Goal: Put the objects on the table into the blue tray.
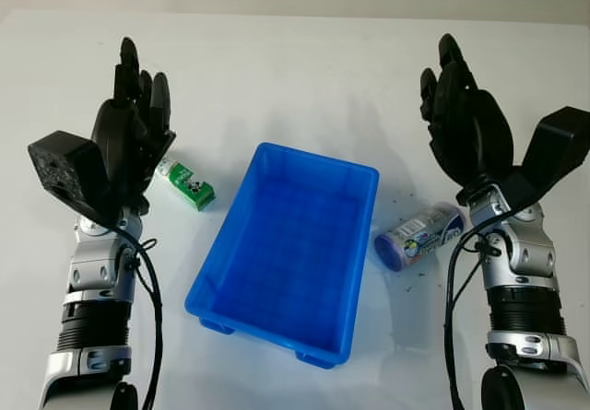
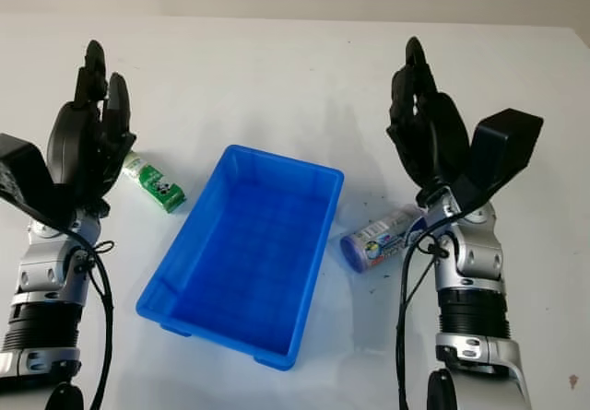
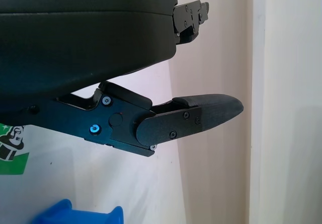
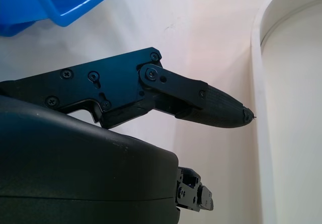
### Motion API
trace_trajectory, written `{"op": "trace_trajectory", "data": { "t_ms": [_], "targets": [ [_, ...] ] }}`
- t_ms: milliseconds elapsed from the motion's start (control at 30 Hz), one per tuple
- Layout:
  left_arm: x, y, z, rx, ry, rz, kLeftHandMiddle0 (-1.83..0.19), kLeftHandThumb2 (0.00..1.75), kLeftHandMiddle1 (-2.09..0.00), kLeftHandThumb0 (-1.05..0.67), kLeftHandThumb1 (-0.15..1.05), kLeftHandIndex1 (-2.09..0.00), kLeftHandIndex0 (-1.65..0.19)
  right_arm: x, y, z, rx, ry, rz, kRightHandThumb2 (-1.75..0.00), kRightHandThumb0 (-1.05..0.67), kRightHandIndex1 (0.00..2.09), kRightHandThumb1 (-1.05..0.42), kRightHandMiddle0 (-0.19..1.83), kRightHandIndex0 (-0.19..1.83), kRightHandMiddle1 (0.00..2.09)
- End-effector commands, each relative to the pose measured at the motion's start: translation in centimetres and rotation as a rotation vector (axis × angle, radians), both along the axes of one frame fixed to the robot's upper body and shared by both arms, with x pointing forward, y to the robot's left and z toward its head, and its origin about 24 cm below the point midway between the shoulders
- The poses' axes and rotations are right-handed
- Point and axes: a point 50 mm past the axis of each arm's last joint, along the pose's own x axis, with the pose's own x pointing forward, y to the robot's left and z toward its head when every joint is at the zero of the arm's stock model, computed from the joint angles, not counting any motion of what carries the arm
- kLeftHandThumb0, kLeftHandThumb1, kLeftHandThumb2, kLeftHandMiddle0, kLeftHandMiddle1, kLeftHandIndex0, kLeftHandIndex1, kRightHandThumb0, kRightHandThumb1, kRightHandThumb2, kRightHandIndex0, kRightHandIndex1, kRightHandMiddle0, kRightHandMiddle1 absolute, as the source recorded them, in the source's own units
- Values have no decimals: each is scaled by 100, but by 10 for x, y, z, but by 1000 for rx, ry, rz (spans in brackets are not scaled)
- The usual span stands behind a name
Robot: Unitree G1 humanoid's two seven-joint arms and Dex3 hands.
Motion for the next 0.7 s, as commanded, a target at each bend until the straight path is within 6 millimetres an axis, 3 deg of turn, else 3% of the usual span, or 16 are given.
{"op": "trace_trajectory", "data": {
  "t_ms": [0, 400, 500, 667],
  "targets": [
    [-3, 1, 4, 9, -17, 2, 19, 59, 0, -71, 105, 0, 19, -3, 0, 1, -10, -4, -3, -74, -78, 0, -105, -19, -19, 0],
    [1, -2, -1, 27, -1, -7, 19, 62, 0, -69, 105, 0, 19, 3, -5, -2, -41, 31, 4, -70, -79, 0, -105, -19, -19, 0],
    [0, 0, -1, 22, -5, -3, 19, 63, 0, -69, 105, 0, 19, -1, -13, 11, -55, 5, 9, -55, -72, 0, -105, -19, -19, 0],
    [-2, 2, 0, 26, -12, -1, 19, 63, 0, -69, 105, 0, 19, -18, -24, 38, -340, -83, 11, -42, -61, 10, -105, -2, 0, 10]
  ]
}}
